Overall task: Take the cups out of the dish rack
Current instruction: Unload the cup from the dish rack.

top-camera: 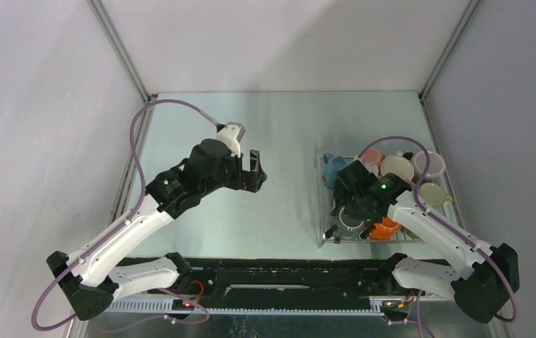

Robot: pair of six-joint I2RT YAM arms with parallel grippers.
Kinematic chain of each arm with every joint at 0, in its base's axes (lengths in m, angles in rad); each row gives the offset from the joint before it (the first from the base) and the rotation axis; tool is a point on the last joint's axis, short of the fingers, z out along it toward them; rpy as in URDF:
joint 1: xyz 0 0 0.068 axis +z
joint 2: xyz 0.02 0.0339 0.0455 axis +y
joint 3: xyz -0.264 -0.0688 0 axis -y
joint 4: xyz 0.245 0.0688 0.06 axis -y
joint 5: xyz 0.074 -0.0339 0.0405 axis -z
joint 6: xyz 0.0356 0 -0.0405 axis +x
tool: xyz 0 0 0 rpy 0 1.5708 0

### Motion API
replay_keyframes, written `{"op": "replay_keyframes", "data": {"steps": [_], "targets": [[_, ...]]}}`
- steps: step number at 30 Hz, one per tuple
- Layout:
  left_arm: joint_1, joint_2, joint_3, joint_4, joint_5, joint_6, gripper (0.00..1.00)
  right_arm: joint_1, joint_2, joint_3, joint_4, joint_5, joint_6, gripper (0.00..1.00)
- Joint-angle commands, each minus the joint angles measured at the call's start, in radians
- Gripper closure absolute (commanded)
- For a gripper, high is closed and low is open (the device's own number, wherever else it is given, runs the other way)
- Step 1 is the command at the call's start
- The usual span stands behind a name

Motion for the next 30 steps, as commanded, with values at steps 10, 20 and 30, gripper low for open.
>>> {"op": "replay_keyframes", "data": {"steps": [10, 20, 30], "targets": [[-0.022, 0.013, -0.093, 0.219, 0.2, 0.009, 0.0, -0.029, -0.049, -0.011, -0.022, -0.049, 0.019, 0.31], [-0.217, 0.079, -0.147, 0.48, 0.154, 0.138, 0.0, -0.081, -0.058, 0.054, -0.056, -0.072, -0.03, 0.5], [-0.353, 0.18, -0.252, 0.74, 0.162, 0.23, 0.05, -0.109, -0.036, 0.088, -0.058, -0.094, -0.065, 0.47]]}}
